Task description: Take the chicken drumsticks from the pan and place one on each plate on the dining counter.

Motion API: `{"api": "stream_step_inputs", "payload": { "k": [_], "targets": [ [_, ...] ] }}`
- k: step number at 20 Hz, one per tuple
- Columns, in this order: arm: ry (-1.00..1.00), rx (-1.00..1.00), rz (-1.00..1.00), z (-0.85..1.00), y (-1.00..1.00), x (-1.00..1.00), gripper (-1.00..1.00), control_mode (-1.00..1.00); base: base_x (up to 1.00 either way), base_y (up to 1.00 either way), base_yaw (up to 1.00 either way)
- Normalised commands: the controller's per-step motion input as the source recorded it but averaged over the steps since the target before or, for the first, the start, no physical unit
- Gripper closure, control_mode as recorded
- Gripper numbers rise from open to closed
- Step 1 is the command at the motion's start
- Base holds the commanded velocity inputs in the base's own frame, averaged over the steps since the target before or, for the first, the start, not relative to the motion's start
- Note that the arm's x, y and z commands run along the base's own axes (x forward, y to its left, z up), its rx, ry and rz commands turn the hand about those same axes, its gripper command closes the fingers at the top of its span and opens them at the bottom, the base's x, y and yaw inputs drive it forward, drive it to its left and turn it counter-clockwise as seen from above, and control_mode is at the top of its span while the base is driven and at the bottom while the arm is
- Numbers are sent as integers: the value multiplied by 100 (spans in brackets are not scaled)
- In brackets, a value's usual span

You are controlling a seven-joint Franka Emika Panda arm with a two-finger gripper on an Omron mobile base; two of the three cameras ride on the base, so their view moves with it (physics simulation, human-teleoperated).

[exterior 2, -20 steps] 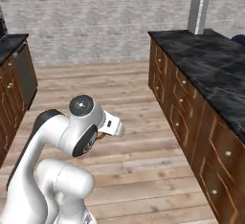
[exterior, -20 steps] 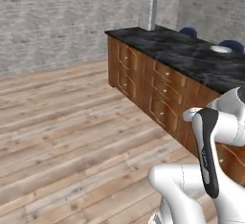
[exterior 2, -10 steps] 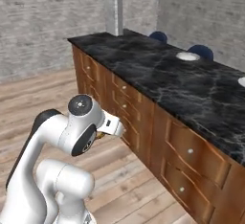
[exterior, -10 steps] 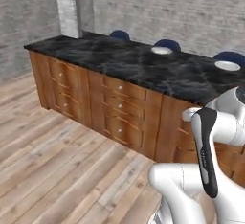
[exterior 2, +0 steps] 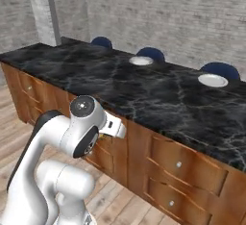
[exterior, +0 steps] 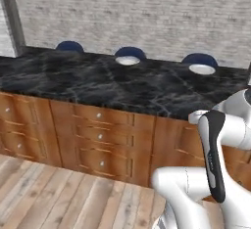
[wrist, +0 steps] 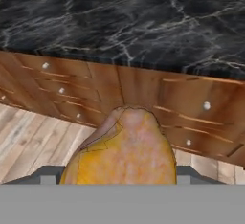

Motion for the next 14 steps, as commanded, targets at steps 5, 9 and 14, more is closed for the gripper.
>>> {"api": "stream_step_inputs", "payload": {
  "k": [5,9,14],
  "targets": [
    [0,0,0,0,0,0,100,100,65,91,-47],
    [0,0,0,0,0,0,100,100,30,100,-38],
    [0,0,0,0,0,0,100,100,20,100,-33]
  ]
}}
